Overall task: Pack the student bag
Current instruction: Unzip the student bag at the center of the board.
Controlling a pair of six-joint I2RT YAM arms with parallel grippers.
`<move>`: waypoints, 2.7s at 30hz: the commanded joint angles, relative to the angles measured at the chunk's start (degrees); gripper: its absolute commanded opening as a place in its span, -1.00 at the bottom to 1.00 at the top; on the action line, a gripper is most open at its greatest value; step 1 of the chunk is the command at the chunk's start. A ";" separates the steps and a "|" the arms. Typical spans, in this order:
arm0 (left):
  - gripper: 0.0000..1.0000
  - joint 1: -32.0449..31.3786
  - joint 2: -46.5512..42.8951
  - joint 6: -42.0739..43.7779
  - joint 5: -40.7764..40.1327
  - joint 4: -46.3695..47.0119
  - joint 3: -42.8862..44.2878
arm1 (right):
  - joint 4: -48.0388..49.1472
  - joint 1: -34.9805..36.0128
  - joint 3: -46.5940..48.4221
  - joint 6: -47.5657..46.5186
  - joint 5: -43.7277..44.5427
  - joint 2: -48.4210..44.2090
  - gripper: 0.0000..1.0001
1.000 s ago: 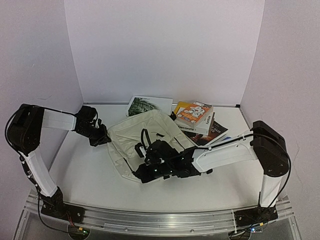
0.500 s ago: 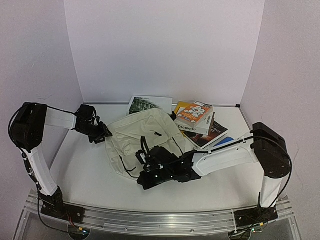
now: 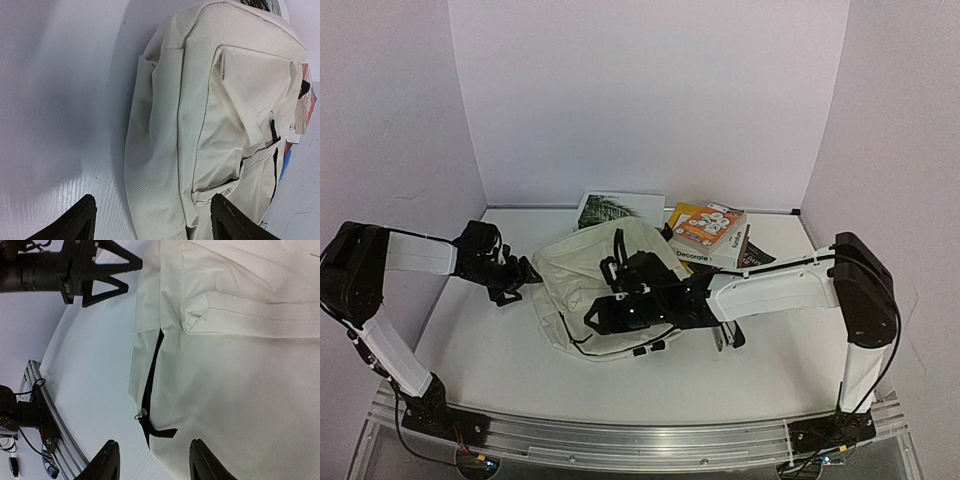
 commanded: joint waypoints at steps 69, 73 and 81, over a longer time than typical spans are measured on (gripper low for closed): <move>-0.99 2.24 12.45 -0.24 -0.53 2.93 12.67 | 4.88 -0.29 -9.05 1.26 -11.61 -2.04 -1.00; -0.99 2.25 12.62 0.00 -0.38 2.92 12.68 | 4.86 -0.26 -10.34 1.09 -9.71 -2.65 -1.00; -0.01 1.47 9.52 0.63 2.82 1.05 9.40 | 4.85 -0.18 -5.41 -1.29 -12.07 0.75 -1.00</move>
